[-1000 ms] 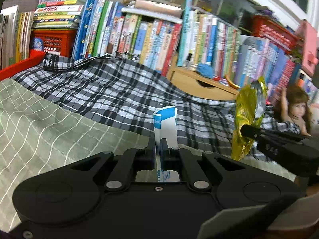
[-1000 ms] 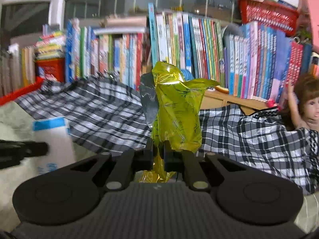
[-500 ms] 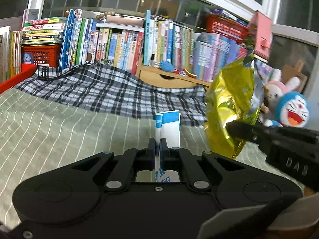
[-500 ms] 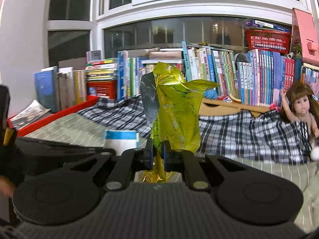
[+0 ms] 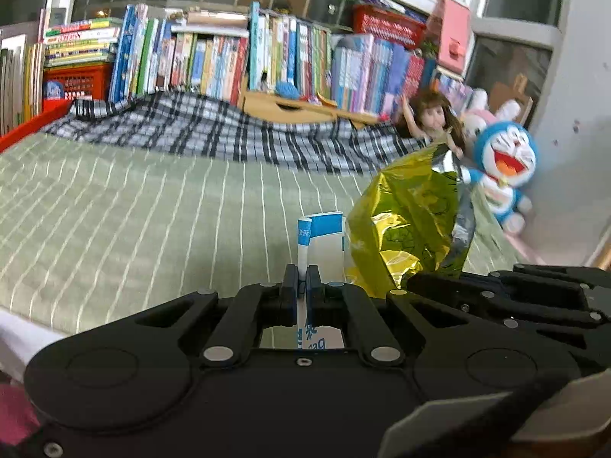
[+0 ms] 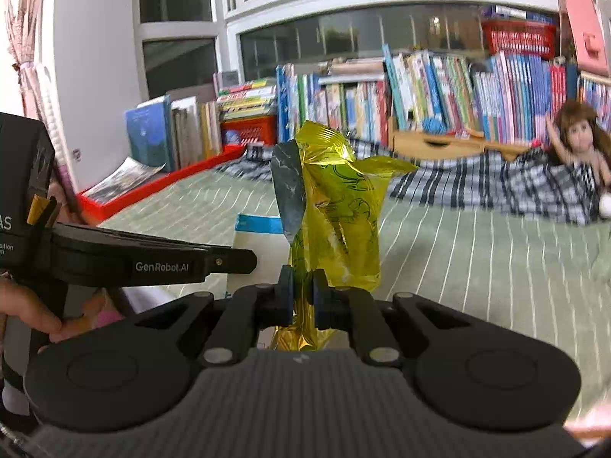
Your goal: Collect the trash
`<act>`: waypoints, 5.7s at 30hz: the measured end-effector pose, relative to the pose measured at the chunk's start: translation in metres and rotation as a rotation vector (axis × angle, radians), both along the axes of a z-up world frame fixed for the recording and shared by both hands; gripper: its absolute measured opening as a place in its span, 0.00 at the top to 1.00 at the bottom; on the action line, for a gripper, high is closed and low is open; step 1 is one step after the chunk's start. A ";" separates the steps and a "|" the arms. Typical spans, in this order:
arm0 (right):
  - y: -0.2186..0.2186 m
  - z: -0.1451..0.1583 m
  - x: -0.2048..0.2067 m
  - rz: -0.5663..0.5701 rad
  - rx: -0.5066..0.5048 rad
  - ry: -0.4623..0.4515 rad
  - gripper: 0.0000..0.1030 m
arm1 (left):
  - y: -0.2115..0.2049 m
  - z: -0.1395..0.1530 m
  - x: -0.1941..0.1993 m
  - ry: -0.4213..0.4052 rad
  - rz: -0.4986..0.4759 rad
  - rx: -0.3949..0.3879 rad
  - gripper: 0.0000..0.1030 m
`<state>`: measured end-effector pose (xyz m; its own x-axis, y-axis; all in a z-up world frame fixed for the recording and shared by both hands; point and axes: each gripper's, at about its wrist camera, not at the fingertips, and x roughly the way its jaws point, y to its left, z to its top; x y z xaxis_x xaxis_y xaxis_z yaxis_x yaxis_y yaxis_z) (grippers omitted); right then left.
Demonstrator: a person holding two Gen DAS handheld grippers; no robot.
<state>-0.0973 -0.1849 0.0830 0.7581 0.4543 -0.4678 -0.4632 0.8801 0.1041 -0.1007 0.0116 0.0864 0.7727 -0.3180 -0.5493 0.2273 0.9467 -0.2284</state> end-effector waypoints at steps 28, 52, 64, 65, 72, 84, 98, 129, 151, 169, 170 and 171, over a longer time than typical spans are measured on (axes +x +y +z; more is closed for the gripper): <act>0.006 -0.076 -0.066 0.035 0.022 0.238 0.88 | 0.005 -0.095 -0.072 0.211 -0.031 0.064 0.96; 0.006 -0.170 -0.048 0.006 -0.072 0.527 0.88 | -0.009 -0.190 -0.037 0.415 0.003 0.171 0.96; 0.011 -0.241 -0.002 -0.059 -0.063 0.682 0.86 | -0.017 -0.270 -0.003 0.570 0.072 0.216 0.94; 0.009 -0.243 -0.001 -0.062 -0.061 0.686 0.83 | -0.017 -0.273 -0.004 0.576 0.070 0.225 0.93; 0.006 -0.244 0.001 -0.082 -0.060 0.680 0.55 | -0.022 -0.277 -0.006 0.572 0.065 0.255 0.88; 0.004 -0.241 -0.006 -0.107 -0.081 0.635 0.33 | -0.017 -0.272 -0.006 0.565 0.057 0.252 0.49; 0.007 -0.241 -0.009 -0.137 -0.108 0.609 0.21 | -0.017 -0.273 -0.010 0.580 0.061 0.248 0.31; 0.006 -0.245 -0.010 -0.151 -0.112 0.612 0.14 | -0.016 -0.274 -0.013 0.575 0.067 0.254 0.21; 0.006 -0.246 -0.009 -0.149 -0.112 0.613 0.14 | -0.017 -0.268 -0.014 0.557 0.072 0.235 0.10; 0.004 -0.246 -0.009 -0.153 -0.110 0.612 0.14 | -0.019 -0.263 -0.015 0.529 0.063 0.251 0.00; 0.004 -0.246 -0.009 -0.153 -0.110 0.613 0.14 | -0.020 -0.262 -0.015 0.522 0.064 0.256 0.00; 0.004 -0.246 -0.009 -0.153 -0.110 0.613 0.14 | -0.020 -0.261 -0.015 0.517 0.063 0.262 0.00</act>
